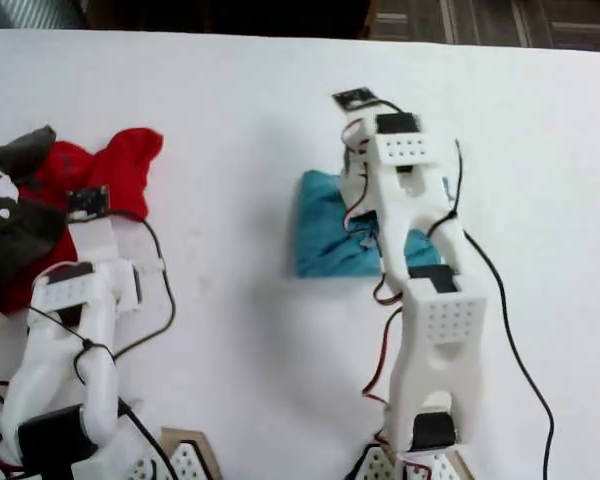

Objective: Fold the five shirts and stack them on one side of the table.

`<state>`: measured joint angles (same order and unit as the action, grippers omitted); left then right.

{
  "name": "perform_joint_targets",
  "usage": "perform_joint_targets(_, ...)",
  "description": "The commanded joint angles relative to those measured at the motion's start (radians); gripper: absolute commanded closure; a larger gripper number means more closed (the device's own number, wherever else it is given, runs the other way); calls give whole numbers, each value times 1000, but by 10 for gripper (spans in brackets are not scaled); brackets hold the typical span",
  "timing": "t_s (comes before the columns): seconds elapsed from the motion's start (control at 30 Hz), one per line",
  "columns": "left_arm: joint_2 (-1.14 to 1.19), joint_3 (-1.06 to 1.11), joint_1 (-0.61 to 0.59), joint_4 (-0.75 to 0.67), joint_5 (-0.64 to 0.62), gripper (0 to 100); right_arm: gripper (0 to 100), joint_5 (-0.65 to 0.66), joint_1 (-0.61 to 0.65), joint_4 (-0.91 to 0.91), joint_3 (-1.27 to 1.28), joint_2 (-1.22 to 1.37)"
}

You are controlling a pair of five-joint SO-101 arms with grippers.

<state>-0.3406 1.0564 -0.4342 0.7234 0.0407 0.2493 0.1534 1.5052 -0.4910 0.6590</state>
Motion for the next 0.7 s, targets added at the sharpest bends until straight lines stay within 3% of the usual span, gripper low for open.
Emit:
perform_joint_targets(0.0,-2,-35,-5,-14,-11,974,978,0,-51,36,-40,-25)
perform_joint_targets(0.3,-2,-35,-5,-14,-11,974,978,109,-133,252,-34,-87)
perform_joint_targets(0.47,-2,-35,-5,-14,-11,974,978,157,-171,262,15,-249)
perform_joint_targets(0.67,-2,-35,-5,-15,-11,974,978,144,-119,191,41,-312)
